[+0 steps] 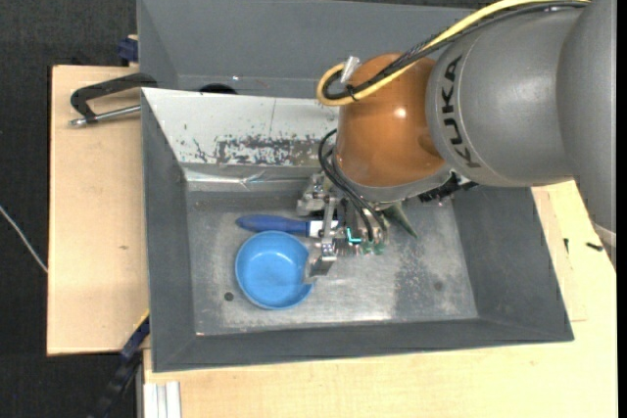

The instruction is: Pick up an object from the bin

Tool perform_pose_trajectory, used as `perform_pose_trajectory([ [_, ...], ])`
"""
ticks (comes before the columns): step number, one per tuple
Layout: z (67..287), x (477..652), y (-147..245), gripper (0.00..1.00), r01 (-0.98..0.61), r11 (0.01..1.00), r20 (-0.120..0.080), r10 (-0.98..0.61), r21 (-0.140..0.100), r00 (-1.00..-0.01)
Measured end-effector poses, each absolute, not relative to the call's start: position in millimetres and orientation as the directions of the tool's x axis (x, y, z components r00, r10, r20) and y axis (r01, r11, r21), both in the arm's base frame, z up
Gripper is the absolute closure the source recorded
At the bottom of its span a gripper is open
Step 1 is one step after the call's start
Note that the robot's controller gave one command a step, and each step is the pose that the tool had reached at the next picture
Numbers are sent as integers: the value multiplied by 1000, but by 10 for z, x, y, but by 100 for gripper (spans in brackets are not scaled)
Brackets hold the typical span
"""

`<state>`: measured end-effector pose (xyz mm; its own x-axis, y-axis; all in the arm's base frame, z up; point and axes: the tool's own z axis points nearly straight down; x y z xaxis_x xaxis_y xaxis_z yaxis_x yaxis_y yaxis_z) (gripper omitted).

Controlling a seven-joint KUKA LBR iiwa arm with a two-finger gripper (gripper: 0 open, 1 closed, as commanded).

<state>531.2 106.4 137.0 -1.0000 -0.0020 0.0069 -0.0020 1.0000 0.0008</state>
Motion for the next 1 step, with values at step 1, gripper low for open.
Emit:
perform_pose_trajectory([
  [1,844,5726,299,0,108,994,-5,108,12,-994],
])
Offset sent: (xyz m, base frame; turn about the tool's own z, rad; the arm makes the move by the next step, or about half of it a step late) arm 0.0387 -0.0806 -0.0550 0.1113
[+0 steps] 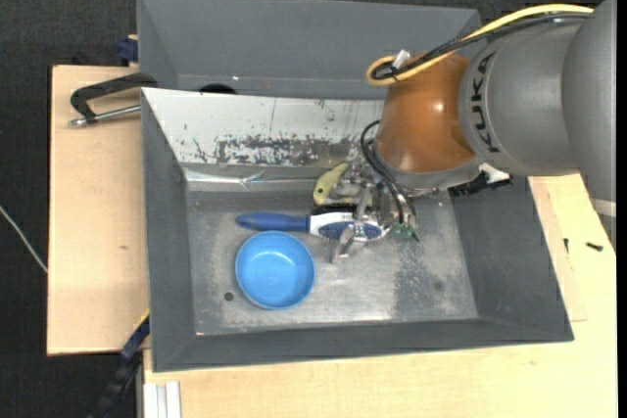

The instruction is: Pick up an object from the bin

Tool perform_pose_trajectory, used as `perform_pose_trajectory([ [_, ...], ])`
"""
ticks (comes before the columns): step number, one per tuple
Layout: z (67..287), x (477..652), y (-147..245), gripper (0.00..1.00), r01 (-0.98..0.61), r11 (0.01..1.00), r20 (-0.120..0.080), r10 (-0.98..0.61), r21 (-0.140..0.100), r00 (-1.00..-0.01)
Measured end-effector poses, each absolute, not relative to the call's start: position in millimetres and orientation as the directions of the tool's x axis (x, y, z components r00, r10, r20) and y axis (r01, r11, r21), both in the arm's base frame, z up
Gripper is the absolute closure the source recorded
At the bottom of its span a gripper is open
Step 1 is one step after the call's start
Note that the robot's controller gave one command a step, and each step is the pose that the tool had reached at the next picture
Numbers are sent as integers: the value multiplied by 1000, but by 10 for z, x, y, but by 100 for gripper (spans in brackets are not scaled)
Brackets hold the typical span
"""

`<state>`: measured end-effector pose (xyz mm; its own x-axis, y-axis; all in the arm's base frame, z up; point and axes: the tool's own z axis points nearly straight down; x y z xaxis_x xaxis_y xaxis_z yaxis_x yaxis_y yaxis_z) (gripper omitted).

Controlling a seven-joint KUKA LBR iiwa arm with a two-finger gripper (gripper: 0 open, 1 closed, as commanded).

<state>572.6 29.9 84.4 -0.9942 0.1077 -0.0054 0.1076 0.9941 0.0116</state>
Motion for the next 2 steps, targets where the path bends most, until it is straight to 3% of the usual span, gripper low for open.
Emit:
perform_pose_trajectory([
  [1,882,5747,327,100,105,994,-15,105,13,-994],
  [2,2237,5848,688,100,102,995,-12,102,4,-995],
])
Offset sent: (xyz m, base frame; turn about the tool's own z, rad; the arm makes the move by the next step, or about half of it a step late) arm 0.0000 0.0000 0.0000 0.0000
